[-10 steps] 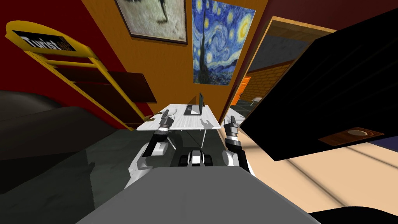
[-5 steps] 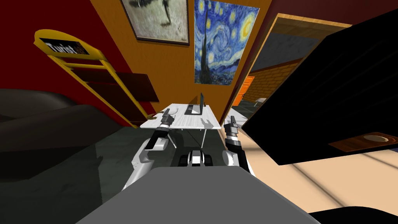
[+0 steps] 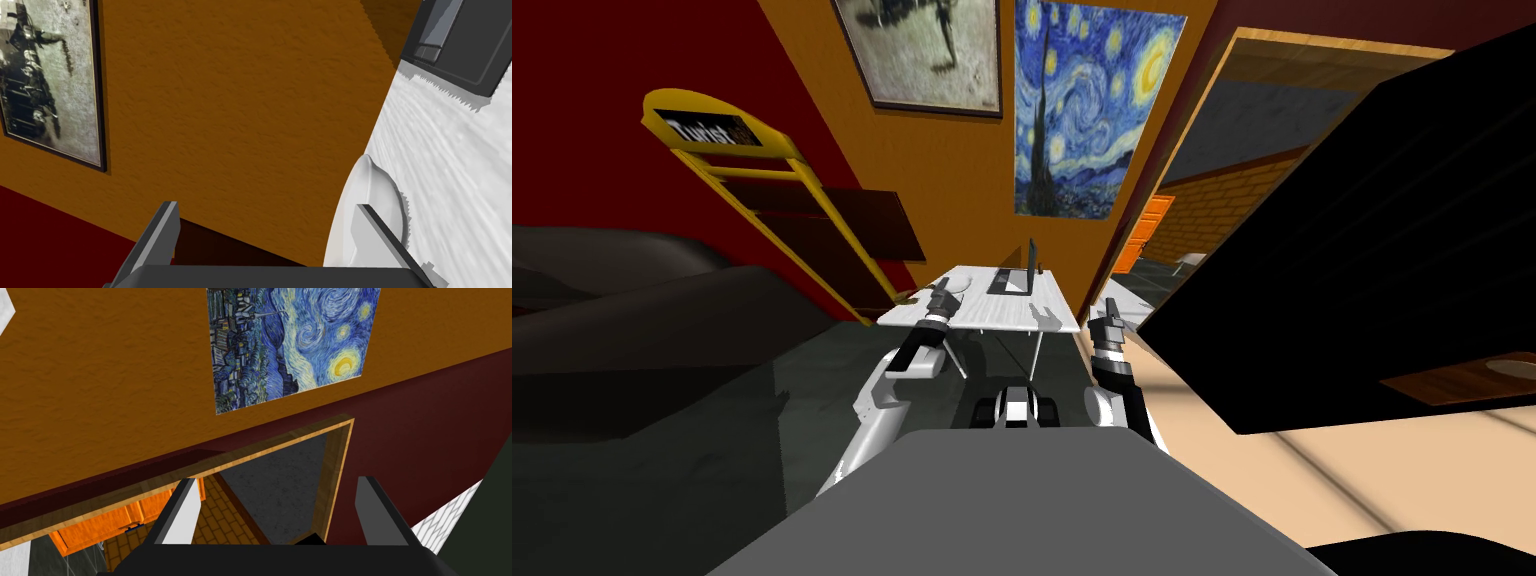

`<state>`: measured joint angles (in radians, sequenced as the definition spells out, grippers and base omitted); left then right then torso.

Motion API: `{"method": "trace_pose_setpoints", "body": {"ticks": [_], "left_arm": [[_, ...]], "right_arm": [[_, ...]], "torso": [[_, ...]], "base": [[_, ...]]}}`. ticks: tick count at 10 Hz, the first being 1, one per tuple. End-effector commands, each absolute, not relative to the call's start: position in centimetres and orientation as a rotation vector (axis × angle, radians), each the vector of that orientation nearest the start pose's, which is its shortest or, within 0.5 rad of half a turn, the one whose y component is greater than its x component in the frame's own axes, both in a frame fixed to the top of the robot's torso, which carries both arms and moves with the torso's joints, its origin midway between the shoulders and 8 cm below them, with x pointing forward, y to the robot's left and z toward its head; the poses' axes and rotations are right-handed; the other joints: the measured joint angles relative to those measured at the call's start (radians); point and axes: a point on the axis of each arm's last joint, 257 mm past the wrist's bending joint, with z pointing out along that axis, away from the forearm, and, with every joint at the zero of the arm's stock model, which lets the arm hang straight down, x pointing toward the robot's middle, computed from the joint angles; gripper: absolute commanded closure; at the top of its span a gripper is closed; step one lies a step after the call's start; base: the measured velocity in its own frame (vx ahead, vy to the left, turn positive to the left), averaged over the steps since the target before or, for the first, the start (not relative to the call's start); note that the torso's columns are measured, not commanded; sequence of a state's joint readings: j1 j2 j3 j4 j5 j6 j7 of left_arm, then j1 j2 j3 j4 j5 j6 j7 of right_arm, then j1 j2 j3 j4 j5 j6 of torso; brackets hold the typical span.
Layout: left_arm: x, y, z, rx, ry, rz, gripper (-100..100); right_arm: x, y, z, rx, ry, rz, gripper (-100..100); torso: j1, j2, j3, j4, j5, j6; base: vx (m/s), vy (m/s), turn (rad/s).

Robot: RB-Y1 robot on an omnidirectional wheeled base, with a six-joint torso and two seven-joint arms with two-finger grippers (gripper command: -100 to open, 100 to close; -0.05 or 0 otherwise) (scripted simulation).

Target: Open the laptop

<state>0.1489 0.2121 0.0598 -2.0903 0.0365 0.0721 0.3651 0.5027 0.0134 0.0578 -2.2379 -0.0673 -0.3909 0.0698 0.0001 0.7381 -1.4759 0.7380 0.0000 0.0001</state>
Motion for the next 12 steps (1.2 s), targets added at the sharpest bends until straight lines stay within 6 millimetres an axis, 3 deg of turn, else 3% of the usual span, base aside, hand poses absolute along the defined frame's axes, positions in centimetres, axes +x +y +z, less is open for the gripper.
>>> {"method": "trace_pose_setpoints", "body": {"ticks": [1,12], "left_arm": [[49.4,29.1,-4.7,-1.13,0.91,-1.475,-100],[54.4,30.4,-3.9,-1.389,0.881,-1.556,-100]], "right_arm": [[37.0,-27.2,-1.8,0.811,0.693,1.303,0],[37.0,-27.1,-1.8,0.811,0.693,1.303,0]], "torso": [[0.0,0.0,0.0,0.0,0.0,0.0],[0.0,0.001,0.0,0.0,0.0,0.0]], "base": [[-0.005,-0.042,0.038],[0.001,-0.09,0.054]]}}
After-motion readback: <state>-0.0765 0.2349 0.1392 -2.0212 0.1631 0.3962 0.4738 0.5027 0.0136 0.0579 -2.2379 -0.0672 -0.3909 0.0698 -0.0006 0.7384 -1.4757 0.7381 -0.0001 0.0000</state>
